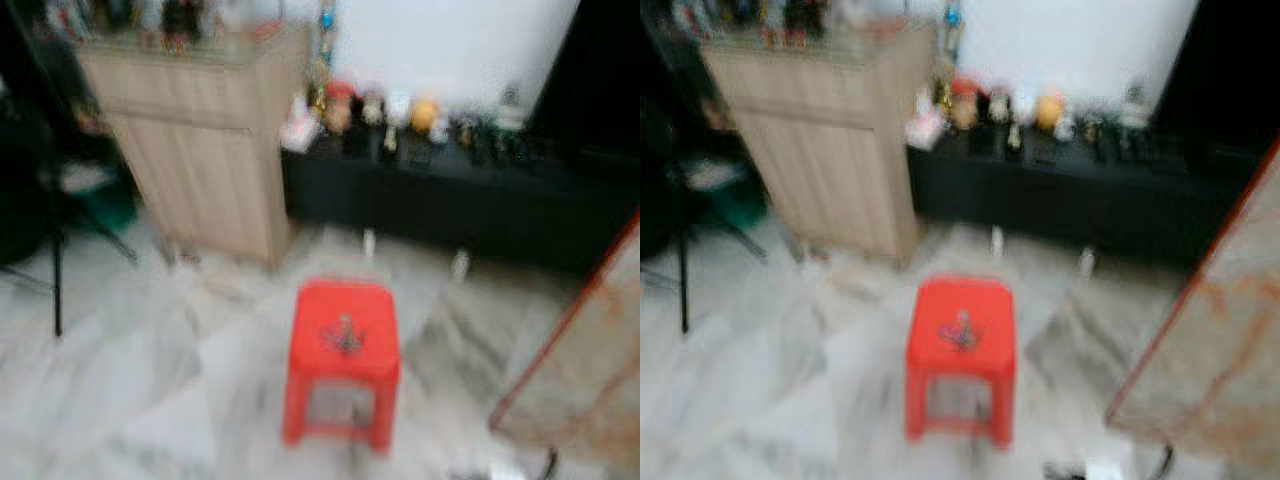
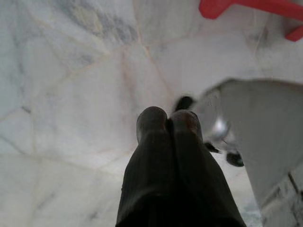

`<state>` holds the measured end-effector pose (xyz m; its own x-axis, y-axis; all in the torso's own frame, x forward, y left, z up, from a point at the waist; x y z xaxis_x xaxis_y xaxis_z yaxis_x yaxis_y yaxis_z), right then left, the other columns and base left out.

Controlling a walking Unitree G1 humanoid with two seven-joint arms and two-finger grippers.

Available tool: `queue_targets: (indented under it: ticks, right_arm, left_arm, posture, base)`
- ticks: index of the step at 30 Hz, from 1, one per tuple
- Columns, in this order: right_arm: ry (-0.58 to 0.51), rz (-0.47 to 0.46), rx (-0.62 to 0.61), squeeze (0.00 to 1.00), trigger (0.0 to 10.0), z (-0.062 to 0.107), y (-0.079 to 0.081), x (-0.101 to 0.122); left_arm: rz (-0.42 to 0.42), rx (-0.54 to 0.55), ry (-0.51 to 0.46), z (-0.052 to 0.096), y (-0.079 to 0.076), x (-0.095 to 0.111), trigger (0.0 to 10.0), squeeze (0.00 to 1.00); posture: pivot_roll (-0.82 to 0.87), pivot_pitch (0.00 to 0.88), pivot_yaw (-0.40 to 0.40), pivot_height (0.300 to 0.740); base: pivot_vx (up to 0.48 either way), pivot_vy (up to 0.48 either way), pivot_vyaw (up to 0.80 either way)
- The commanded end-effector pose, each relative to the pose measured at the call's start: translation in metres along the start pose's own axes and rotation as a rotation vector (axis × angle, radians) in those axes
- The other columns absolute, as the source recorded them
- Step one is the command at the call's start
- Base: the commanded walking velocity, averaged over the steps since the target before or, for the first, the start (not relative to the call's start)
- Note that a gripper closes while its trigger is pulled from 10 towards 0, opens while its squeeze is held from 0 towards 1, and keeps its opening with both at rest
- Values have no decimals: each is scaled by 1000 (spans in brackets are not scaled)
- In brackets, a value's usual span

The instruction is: Hang keys on a hook

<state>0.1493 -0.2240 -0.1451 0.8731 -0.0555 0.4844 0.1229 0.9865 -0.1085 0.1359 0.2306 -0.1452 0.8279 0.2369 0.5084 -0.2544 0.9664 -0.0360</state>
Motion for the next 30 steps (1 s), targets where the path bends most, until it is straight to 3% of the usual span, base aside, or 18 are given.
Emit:
queue_targets:
  ticks: [1,14,30]
  right_arm:
    - [-24,-3,12,0,10000,-2,6,10]
    - [-39,-16,17,0,10000,-2,5,15]
    - [-70,-25,18,0,10000,-4,7,27]
  left_arm:
    - [-19,18,-9,1,8,3,10000,0]
    - [4,30,-14,0,8,5,10000,0]
    - [6,26,-26,0,7,8,10000,0]
  posture:
    - [205,0,-57,740]
    - [213,0,-63,740]
    - [207,0,-64,740]
  base:
    - [0,480,0]
    - [0,477,0]
    - [0,0,0]
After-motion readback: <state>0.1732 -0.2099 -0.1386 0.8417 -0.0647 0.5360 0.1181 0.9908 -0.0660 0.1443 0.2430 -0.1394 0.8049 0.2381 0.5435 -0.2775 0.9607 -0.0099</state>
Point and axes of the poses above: a point about 5 cm out from each wrist's last joint towards the gripper, its own z axis pointing back from the gripper into the wrist, its own x axis along the axis of the wrist's last joint, y = z × x, the point moved 5 cm from there along -z, pointing out of the wrist towards the gripper, and after that the axes turned 7 degrees about z, right-handed, at the moved point
